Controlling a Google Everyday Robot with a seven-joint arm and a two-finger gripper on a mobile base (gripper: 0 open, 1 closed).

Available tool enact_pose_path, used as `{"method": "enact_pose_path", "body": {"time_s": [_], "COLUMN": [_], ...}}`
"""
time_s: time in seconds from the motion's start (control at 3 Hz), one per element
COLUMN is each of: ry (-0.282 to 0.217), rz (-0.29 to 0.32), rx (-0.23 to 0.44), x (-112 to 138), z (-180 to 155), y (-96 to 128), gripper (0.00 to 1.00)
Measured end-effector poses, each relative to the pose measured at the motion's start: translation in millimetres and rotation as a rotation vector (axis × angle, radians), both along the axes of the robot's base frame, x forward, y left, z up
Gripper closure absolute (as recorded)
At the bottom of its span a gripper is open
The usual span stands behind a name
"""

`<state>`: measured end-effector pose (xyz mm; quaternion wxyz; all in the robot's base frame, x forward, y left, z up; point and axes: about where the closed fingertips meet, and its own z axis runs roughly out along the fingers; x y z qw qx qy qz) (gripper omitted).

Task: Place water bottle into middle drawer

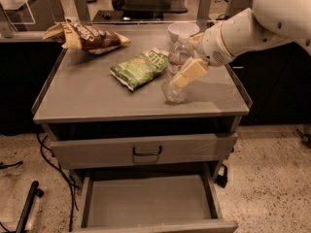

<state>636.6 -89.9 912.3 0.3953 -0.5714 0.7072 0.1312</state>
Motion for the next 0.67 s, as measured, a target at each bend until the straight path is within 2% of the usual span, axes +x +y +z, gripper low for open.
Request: {"method": "enact_pose_path", "body": {"time_s": [0.67], "ry": [0.000], "rz": [0.000], "rx": [0.000], "x": [0.0], "z": [0.0], "y": [0.1], "gripper": [0.66]}}
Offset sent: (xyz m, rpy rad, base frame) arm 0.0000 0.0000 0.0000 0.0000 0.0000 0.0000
